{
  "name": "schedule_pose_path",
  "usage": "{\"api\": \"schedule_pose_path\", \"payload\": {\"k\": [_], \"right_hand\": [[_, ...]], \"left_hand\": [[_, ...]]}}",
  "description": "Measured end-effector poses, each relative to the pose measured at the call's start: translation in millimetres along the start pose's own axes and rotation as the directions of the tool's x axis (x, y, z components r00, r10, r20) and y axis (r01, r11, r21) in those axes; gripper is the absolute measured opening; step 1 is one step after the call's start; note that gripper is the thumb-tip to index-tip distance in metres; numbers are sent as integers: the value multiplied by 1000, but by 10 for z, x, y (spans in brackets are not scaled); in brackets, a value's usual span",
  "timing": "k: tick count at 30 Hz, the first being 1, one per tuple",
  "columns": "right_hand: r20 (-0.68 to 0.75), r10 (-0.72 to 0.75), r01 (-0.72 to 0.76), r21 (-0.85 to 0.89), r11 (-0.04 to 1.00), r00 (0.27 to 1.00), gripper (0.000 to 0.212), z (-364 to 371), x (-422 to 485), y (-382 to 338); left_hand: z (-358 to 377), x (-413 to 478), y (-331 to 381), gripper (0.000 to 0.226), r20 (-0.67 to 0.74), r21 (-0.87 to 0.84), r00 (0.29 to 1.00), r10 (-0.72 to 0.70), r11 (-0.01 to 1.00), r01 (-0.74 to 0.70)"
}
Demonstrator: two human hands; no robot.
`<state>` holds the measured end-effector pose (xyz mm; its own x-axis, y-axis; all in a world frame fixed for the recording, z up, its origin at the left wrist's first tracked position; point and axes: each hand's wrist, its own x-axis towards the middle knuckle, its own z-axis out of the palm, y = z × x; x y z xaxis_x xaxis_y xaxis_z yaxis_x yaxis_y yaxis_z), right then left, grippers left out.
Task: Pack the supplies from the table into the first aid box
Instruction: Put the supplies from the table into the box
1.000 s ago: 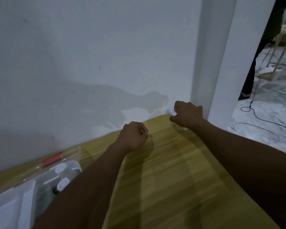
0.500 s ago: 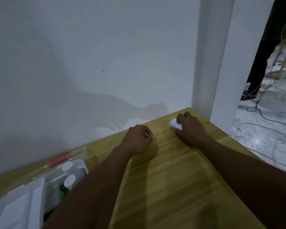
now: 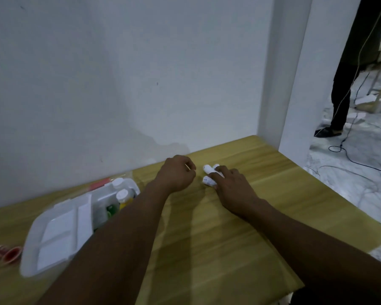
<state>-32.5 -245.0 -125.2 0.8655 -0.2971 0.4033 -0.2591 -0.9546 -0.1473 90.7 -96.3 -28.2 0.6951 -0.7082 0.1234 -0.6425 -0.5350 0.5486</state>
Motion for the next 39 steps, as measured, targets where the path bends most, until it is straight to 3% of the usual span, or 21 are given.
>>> {"api": "schedule_pose_path", "payload": {"k": [6, 13, 18, 21, 24, 30, 39], "right_hand": [[31, 32, -39, 263, 964, 999, 30, -366, -114, -192], [66, 125, -141, 436, 889, 990, 38, -1135, 340, -442], [273, -32, -144, 598, 789, 961, 34, -2075, 857, -1106], [431, -232, -34, 526, 850, 872, 32, -2343, 961, -1685], [533, -314, 111, 377, 919, 786, 34, -2242, 930, -2232], [706, -228, 206, 118, 971, 670, 25, -1838, 870, -2637], [742, -157, 270, -34, 962, 652, 31, -1679, 806, -2774]], "left_hand": [[-357, -260, -6, 13, -65, -11, 998, 17, 1000, -17], [-956, -586, -89, 15, -173, 1, 985, 22, 1000, -23], [-1478, -848, -336, 16, -294, 14, 955, -37, 999, 43], [-1705, -1041, -576, 14, -327, 25, 941, -90, 994, 103], [-1827, -1238, -811, 14, -344, 18, 927, -148, 986, 164], [-1927, -1472, -1076, 14, -347, -9, 916, -200, 978, 210], [-1845, -1396, -995, 18, -351, -2, 927, -130, 990, 139]]}}
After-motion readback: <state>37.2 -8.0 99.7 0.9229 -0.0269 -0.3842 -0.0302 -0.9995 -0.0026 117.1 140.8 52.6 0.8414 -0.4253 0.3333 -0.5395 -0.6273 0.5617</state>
